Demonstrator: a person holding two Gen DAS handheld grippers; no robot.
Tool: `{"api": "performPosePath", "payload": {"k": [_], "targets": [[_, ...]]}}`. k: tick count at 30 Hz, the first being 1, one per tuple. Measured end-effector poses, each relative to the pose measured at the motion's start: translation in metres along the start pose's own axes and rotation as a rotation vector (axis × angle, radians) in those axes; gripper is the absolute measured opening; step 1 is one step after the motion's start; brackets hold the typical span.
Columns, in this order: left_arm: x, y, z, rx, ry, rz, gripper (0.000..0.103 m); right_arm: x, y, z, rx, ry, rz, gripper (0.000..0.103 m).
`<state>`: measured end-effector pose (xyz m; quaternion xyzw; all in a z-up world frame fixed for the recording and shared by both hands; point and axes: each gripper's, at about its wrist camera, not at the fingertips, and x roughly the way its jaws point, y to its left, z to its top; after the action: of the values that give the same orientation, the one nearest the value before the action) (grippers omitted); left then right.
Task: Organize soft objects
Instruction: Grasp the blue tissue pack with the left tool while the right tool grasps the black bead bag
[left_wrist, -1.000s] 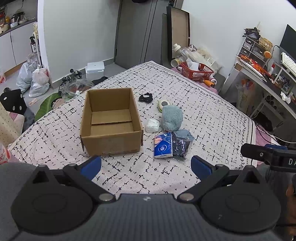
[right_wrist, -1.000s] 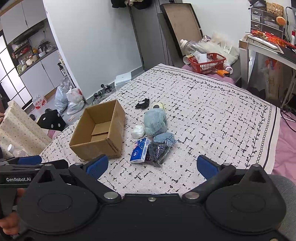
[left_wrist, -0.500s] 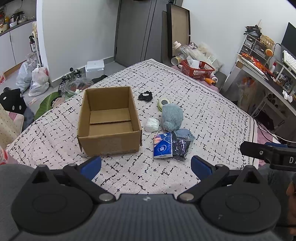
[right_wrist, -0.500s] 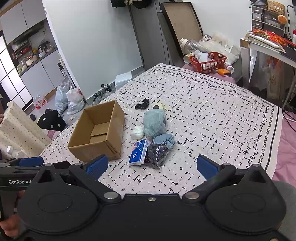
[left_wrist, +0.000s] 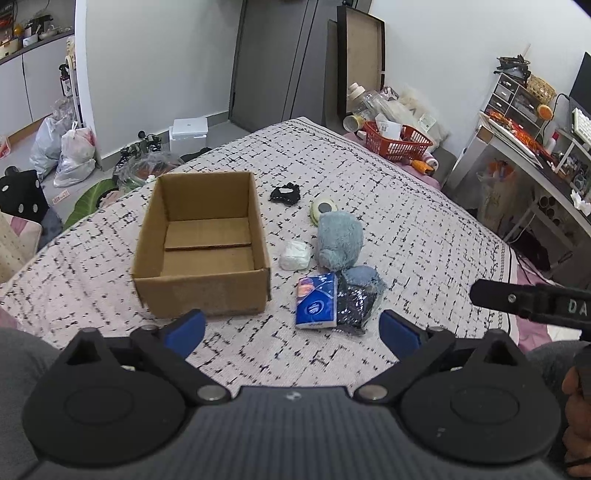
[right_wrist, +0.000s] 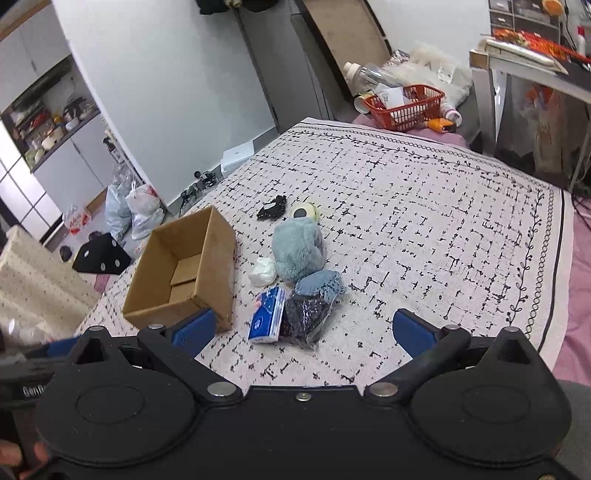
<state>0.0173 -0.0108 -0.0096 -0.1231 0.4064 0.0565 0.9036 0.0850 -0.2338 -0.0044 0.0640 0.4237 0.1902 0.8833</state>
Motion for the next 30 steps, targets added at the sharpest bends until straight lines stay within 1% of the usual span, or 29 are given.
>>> {"api": "performPosePath", "payload": {"k": [2,6,10,11,13,15,19,28,30], "targets": [[0.006,-0.002,0.001,-0.007,-0.005,-0.006,0.1,0.007,-0.004,0.003,0.035,0.005,0.01,0.1],[0.02,-0.008,0.003,-0.015,-0.004,-0.01,0.094,0.025,-0.01,0.008,0.083,0.039,0.037,0.087],[0.037,-0.013,0.004,-0.026,0.013,-0.019,0.093,0.039,-0.014,0.013,0.116,0.067,0.047,0.085],[0.041,-0.014,0.004,-0.025,0.016,-0.021,0.092,0.043,-0.016,0.013,0.127,0.074,0.047,0.083],[0.05,-0.017,0.004,-0.029,0.021,-0.022,0.085,0.052,-0.019,0.014,0.149,0.092,0.053,0.079],[0.06,-0.018,0.004,-0.038,0.033,-0.025,0.082,0.06,-0.024,0.013,0.179,0.11,0.06,0.075],[0.081,-0.019,0.004,-0.057,0.062,-0.03,0.075,0.077,-0.031,0.012,0.237,0.144,0.062,0.072],[0.125,-0.021,0.001,-0.073,0.125,-0.044,0.063,0.114,-0.044,0.01,0.332,0.205,0.079,0.064],[0.136,-0.021,-0.001,-0.08,0.141,-0.047,0.061,0.123,-0.048,0.009,0.36,0.224,0.086,0.059]]}}
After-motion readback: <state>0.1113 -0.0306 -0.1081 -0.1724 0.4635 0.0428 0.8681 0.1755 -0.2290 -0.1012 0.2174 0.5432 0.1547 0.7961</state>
